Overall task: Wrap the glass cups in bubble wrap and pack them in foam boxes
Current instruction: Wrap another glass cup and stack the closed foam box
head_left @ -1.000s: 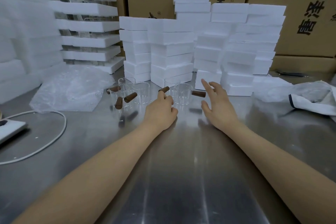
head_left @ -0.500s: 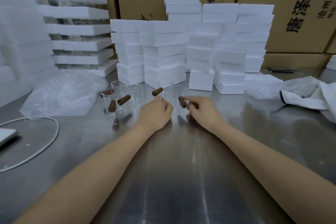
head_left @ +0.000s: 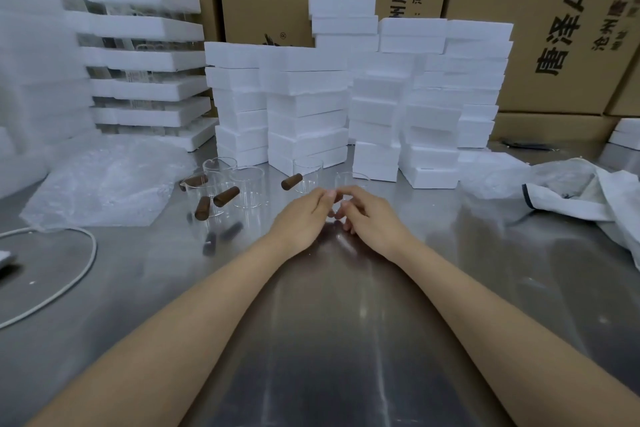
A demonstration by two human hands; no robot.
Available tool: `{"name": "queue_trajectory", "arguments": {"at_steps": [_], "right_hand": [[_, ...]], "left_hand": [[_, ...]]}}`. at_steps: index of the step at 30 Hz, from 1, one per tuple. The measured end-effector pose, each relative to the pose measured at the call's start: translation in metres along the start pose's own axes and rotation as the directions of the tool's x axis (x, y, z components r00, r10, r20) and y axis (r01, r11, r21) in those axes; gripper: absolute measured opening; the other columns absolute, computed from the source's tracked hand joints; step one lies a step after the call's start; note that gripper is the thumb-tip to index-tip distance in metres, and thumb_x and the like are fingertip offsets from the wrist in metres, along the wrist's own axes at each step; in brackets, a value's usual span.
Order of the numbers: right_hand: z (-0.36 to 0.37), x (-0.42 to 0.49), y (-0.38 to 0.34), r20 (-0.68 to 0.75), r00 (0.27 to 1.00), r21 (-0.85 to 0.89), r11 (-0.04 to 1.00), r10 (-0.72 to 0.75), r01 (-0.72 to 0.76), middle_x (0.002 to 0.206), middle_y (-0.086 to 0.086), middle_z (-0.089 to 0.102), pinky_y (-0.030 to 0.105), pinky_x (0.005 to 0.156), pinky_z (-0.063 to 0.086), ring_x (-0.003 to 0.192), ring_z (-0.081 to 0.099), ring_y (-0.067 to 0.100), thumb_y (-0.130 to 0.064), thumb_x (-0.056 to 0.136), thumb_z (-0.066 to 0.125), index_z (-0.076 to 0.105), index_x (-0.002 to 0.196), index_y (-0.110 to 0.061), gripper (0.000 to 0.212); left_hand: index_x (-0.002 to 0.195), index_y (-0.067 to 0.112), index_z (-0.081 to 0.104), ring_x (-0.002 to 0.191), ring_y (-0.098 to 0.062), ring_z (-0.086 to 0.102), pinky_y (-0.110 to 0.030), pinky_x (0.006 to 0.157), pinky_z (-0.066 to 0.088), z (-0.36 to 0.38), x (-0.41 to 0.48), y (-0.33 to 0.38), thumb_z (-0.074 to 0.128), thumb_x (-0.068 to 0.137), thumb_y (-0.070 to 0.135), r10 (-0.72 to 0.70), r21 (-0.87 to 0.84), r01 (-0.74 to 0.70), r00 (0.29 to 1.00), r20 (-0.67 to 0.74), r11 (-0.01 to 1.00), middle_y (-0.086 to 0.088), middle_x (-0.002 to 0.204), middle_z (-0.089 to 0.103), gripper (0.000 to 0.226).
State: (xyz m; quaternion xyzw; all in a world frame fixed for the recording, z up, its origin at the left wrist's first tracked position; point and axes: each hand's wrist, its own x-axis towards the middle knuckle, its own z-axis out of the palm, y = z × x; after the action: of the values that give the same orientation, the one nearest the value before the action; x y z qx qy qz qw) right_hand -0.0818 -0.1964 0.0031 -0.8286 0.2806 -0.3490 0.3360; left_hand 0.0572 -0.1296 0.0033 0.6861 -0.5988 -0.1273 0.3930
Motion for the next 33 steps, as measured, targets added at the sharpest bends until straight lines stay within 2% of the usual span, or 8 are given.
{"name": "queue_trajectory", "arguments": {"at_steps": [2, 5, 10, 12, 15, 20, 23, 33], "right_hand": [[0.0, 0.0, 0.0, 0.0, 1.0, 0.04, 0.999, -0.012, 0.012, 0.08, -0.012, 0.066, 0.009, 0.06, 0.045, 0.063, 0.06, -0.006, -0.012, 0.099, 0.043, 0.061, 0.105, -0.024, 0.023], [-0.003, -0.002, 0.001, -0.017, 1.0, 0.034, 0.999, -0.014, 0.015, 0.078, -0.008, 0.066, 0.014, 0.064, 0.048, 0.062, 0.06, -0.001, -0.013, 0.1, 0.042, 0.064, 0.102, -0.019, 0.024], [-0.006, -0.01, 0.0, -0.033, 0.989, 0.033, 0.989, -0.144, 0.145, 0.083, -0.011, 0.066, 0.017, 0.075, 0.052, 0.075, 0.063, 0.002, -0.008, 0.1, 0.042, 0.061, 0.099, -0.025, 0.026], [-0.007, -0.014, -0.002, -0.043, 0.978, 0.051, 0.978, -0.202, 0.204, 0.083, -0.02, 0.066, 0.014, 0.078, 0.051, 0.082, 0.064, 0.001, -0.006, 0.098, 0.046, 0.059, 0.094, -0.031, 0.028], [-0.008, -0.015, -0.001, -0.048, 0.985, 0.126, 0.977, -0.165, 0.17, 0.082, -0.022, 0.068, 0.016, 0.076, 0.052, 0.083, 0.067, 0.003, -0.006, 0.095, 0.053, 0.056, 0.084, -0.033, 0.029], [-0.012, -0.015, 0.001, -0.063, 0.997, 0.299, 0.952, -0.044, 0.061, 0.082, 0.002, 0.075, 0.023, 0.078, 0.056, 0.082, 0.073, 0.017, -0.006, 0.09, 0.063, 0.053, 0.083, -0.019, 0.018], [-0.014, -0.015, 0.0, -0.084, 0.997, 0.297, 0.955, 0.003, 0.022, 0.08, -0.001, 0.076, 0.019, 0.074, 0.053, 0.079, 0.073, 0.018, -0.011, 0.086, 0.07, 0.053, 0.083, -0.021, 0.02], [-0.015, -0.011, 0.004, -0.043, 0.998, 0.356, 0.934, 0.05, -0.031, 0.084, 0.005, 0.075, 0.039, 0.088, 0.056, 0.082, 0.073, 0.021, -0.011, 0.08, 0.075, 0.06, 0.083, -0.012, 0.016]], "left_hand": [[0.099, 0.014, 0.06, 0.07, -0.016, 0.054, -0.037, 0.083, 0.047, 0.005, 0.0, 0.006, 0.033, 0.103, 0.036, -0.022, -0.068, 0.021, 0.999, -0.027, 0.997, 0.002, 0.095, 0.066, 0.035], [0.093, 0.012, 0.062, 0.067, -0.018, 0.058, -0.042, 0.089, 0.049, 0.007, 0.0, 0.011, 0.044, 0.099, 0.035, -0.116, -0.136, 0.114, 0.993, -0.007, 0.984, -0.01, 0.094, 0.071, 0.03], [0.116, 0.012, 0.062, 0.066, -0.014, 0.058, -0.037, 0.087, 0.05, 0.001, -0.01, 0.015, 0.061, 0.093, 0.024, -0.078, -0.421, 0.099, 0.995, 0.067, 0.902, -0.01, 0.11, 0.069, 0.026], [0.117, 0.013, 0.061, 0.061, -0.01, 0.057, -0.024, 0.078, 0.05, 0.0, -0.012, 0.014, 0.063, 0.092, 0.014, -0.024, -0.453, 0.04, 0.999, 0.041, 0.89, -0.007, 0.111, 0.066, 0.025], [0.111, 0.017, 0.06, 0.058, -0.006, 0.056, -0.014, 0.066, 0.047, -0.002, -0.015, 0.013, 0.064, 0.09, 0.006, 0.023, -0.475, 0.0, 0.999, 0.042, 0.88, -0.006, 0.106, 0.066, 0.024], [0.113, 0.012, 0.06, 0.056, -0.003, 0.056, -0.015, 0.064, 0.048, -0.001, -0.016, 0.013, 0.065, 0.088, 0.004, 0.012, -0.493, 0.012, 0.999, 0.046, 0.87, -0.005, 0.103, 0.065, 0.027], [0.113, 0.009, 0.06, 0.056, -0.001, 0.057, -0.015, 0.062, 0.048, -0.002, -0.016, 0.012, 0.066, 0.087, 0.002, 0.021, -0.5, 0.005, 0.999, 0.046, 0.866, -0.005, 0.1, 0.066, 0.027], [0.108, 0.015, 0.06, 0.056, -0.008, 0.054, -0.024, 0.057, 0.046, -0.002, -0.016, 0.01, 0.066, 0.087, 0.003, 0.039, -0.462, -0.009, 0.998, 0.056, 0.887, 0.008, 0.094, 0.063, 0.025]]}}
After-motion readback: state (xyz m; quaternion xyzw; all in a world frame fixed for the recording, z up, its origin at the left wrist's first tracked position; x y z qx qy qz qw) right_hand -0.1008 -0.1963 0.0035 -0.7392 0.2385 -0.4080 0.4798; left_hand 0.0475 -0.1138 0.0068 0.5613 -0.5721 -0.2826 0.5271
